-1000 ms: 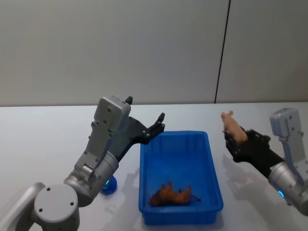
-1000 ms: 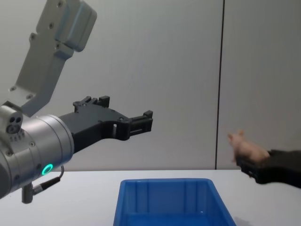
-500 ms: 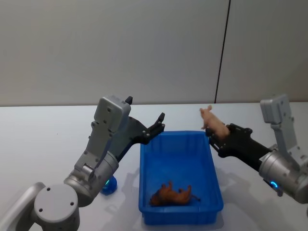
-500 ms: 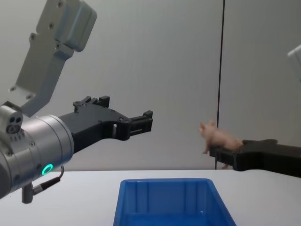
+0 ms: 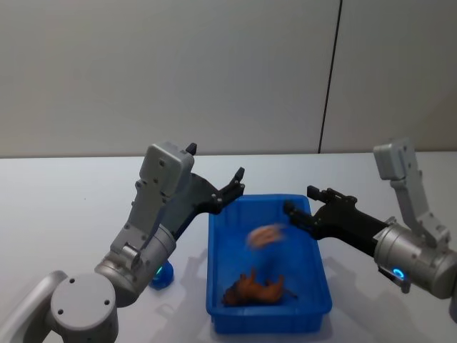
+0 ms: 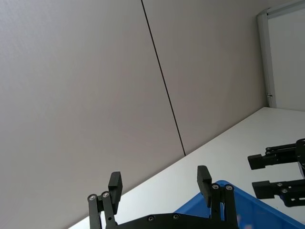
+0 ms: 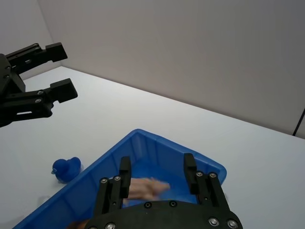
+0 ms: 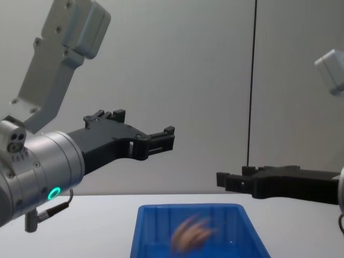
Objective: Pick up the two dolls from the table and place them into the box.
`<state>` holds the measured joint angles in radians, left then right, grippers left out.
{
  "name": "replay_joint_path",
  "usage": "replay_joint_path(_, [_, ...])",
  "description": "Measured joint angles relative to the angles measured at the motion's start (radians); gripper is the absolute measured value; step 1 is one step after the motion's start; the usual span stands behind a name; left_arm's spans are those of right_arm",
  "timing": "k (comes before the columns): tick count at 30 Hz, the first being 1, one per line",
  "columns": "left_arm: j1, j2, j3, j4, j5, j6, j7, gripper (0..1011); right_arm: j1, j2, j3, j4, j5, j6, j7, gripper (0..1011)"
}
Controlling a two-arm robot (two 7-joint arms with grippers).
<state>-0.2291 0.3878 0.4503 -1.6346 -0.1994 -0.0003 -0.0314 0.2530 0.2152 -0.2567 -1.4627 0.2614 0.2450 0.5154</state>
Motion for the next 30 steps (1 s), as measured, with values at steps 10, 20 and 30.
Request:
replay_joint_path(10, [0.000,0.000,0.000,0.000,0.000,0.000,0.000,1003,0.006,-0.003,-0.003,0.004,0.011,0.021,0.021,925])
replay_joint_path(20, [0.000,0.000,0.000,0.000,0.000,0.000,0.000,1003,0.007,0.003,0.001,0.003,0.013,0.007,0.017,1001])
replay_joint_path(30, [0.000,0.000,0.000,0.000,0.000,0.000,0.000,1003,-0.023,0.042,0.034,-0.032,0.015,-0.053,-0.052,1001])
